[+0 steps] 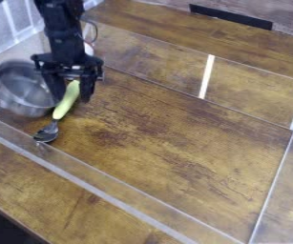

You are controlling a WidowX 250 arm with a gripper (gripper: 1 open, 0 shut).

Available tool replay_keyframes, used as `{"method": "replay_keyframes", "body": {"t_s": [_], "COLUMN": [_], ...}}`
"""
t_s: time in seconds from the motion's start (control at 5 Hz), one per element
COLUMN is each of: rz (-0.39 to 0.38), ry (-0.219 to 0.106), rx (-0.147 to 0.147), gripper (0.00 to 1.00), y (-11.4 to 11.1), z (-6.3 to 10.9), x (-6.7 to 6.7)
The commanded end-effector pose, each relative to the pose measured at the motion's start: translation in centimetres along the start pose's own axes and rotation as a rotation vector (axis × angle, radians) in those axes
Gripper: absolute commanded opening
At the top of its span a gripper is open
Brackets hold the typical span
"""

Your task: Move the green spoon to the right

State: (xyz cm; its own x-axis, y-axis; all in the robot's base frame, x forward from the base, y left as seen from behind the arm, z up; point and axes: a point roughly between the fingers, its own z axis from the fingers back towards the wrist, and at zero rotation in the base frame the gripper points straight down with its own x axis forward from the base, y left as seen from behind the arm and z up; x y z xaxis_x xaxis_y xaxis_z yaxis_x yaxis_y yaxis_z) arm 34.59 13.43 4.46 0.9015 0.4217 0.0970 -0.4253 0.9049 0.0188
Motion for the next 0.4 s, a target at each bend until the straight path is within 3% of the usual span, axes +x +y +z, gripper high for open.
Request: {"method": "replay_keyframes", "body": {"t_s": [0.0,0.2], "rz": [0.074,0.117], "ry": [-0.041,-0.044], "rx": [0.006,-0.017], "gripper": [0.0,0.0], "y": [0.3,-2.1], "z": [1.3,2.8], "x": [1.1,0.4]}}
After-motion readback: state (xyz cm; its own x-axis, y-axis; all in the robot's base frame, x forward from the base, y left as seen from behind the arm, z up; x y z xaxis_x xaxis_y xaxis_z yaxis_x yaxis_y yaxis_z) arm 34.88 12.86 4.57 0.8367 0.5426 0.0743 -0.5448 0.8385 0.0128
